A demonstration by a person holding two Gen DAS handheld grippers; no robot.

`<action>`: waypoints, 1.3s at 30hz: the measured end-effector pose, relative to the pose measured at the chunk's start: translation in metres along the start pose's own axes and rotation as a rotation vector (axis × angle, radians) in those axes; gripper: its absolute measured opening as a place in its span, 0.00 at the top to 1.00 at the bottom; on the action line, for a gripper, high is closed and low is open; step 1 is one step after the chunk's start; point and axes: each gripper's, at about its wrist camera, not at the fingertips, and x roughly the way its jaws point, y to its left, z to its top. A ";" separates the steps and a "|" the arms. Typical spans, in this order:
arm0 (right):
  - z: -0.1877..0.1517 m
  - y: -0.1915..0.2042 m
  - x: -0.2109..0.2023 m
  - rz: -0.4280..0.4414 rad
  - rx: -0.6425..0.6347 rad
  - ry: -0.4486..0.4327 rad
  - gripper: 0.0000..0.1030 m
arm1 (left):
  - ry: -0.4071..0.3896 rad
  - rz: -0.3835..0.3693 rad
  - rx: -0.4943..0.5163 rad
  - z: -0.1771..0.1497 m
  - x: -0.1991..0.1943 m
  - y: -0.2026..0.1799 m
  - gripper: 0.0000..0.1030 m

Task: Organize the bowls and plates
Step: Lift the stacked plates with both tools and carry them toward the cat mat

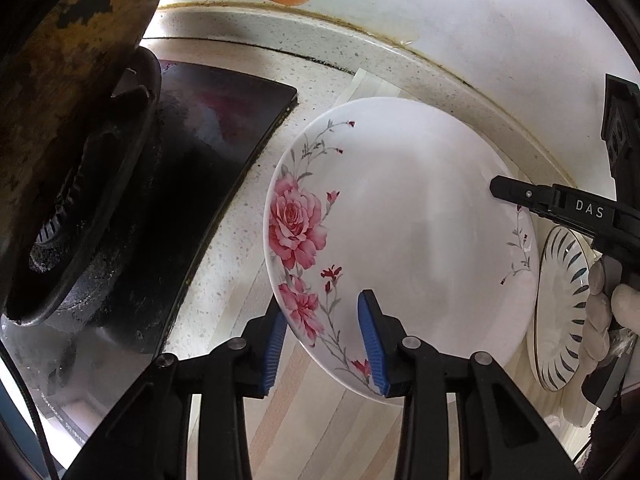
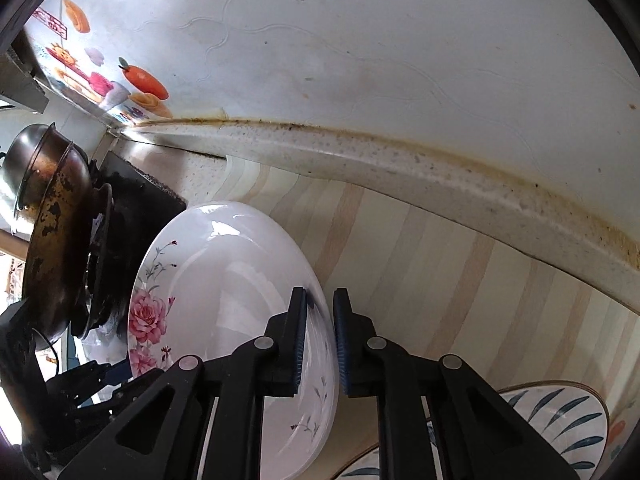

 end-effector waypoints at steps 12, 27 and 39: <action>-0.018 -0.008 -0.034 0.024 0.013 -0.037 0.87 | -0.016 -0.023 0.040 0.004 -0.011 -0.004 0.68; -0.068 -0.015 -0.115 0.026 0.068 -0.129 0.87 | -0.039 -0.114 0.129 -0.019 -0.062 -0.035 0.68; -0.170 -0.034 -0.200 0.036 0.215 -0.220 0.87 | -0.024 -0.170 0.281 -0.062 -0.099 -0.074 0.68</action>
